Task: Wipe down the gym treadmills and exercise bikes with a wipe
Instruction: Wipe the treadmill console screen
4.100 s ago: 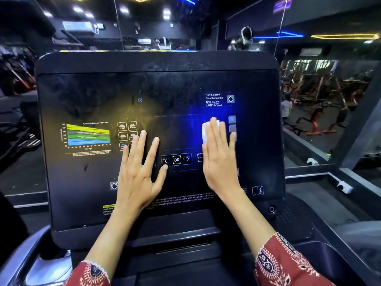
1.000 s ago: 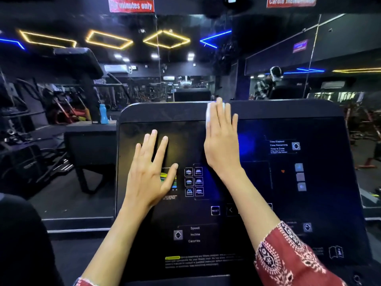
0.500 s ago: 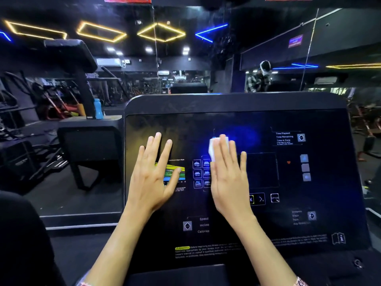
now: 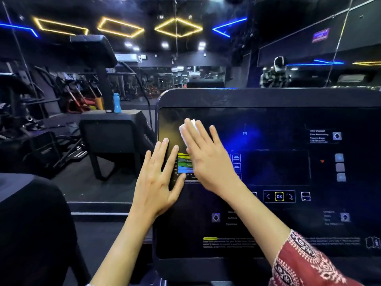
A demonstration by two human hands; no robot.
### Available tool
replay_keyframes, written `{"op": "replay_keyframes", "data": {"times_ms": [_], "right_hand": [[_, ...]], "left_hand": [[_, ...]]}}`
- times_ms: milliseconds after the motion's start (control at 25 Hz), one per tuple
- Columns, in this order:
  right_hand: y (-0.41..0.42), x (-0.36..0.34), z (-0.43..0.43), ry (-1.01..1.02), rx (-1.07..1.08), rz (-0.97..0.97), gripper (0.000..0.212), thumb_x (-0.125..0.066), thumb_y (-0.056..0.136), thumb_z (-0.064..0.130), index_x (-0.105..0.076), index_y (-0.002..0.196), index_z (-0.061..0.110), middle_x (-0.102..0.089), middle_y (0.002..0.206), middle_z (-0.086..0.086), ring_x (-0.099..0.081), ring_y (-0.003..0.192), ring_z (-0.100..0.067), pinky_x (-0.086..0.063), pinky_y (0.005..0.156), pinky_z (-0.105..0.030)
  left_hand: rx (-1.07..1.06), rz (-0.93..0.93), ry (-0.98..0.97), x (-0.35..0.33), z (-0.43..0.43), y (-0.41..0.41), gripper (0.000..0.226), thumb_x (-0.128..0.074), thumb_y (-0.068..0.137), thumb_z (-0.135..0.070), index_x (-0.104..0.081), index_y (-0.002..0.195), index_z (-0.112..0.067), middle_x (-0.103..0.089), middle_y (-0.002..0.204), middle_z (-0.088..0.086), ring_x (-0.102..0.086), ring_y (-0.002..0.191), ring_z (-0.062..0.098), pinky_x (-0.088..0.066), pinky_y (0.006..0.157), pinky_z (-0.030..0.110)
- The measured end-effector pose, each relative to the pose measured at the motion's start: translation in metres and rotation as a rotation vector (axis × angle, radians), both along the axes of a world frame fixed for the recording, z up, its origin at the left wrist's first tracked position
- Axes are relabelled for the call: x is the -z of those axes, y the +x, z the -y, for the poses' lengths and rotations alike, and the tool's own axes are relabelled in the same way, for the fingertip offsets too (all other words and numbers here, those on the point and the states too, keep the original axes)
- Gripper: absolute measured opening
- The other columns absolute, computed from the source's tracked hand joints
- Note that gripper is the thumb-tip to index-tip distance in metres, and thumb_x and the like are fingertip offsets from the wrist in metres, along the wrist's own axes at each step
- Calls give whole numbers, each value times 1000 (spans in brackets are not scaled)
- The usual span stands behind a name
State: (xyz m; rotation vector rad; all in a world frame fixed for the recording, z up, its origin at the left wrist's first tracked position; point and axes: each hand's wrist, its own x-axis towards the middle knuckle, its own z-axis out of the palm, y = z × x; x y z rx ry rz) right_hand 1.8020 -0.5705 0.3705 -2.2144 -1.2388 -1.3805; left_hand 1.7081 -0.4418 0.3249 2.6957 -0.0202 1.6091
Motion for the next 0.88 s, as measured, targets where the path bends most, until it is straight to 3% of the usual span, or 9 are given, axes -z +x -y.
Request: {"op": "replay_keyframes", "data": {"times_ms": [120, 280, 400, 600, 760, 880], "right_hand": [[6, -17, -9, 147, 73, -55, 52, -28, 95, 14, -37, 145, 3, -33, 153, -15, -29, 141, -34, -11, 115, -46], [4, -22, -37, -64, -12, 78, 51, -34, 93, 13, -42, 142, 4, -38, 150, -13, -36, 138, -32, -13, 114, -46], [6, -36, -45, 50, 35, 23, 50, -31, 94, 16, -42, 142, 3, -39, 150, -14, -36, 138, -34, -16, 113, -49], [-18, 14, -30, -231, -153, 134, 54, -39, 91, 11, -40, 145, 8, -35, 153, -9, -31, 141, -27, -8, 117, -42], [-23, 20, -20, 58, -11, -64, 54, -35, 94, 10, -32, 147, 8, -31, 154, -11, -24, 143, -29, 1, 117, -41], [-41, 51, -9, -92, -69, -9, 55, -36, 93, 13, -33, 148, 10, -29, 155, -7, -21, 144, -25, 2, 118, -40]], "left_hand": [[4, 7, 4, 5, -7, -6, 60, -46, 91, -38, -42, 141, -5, -29, 151, 18, -24, 141, 29, -16, 115, 41], [13, 3, 12, 11, -16, -16, 59, -47, 91, -35, -41, 140, -3, -29, 151, 17, -24, 141, 29, -18, 115, 41], [-7, -8, 17, 18, -21, -23, 59, -47, 92, -35, -39, 141, -4, -29, 151, 18, -24, 141, 29, -17, 115, 39], [-7, -46, -22, 40, -21, -39, 60, -46, 92, -32, -31, 144, -5, -27, 152, 16, -23, 142, 27, -15, 117, 36], [-11, -59, -45, 50, -16, -45, 60, -45, 92, -30, -28, 145, -6, -25, 153, 15, -23, 142, 28, -16, 117, 37], [-5, -73, -52, 54, -9, -49, 60, -46, 91, -30, -32, 144, -4, -27, 152, 15, -24, 141, 28, -16, 117, 37]]}}
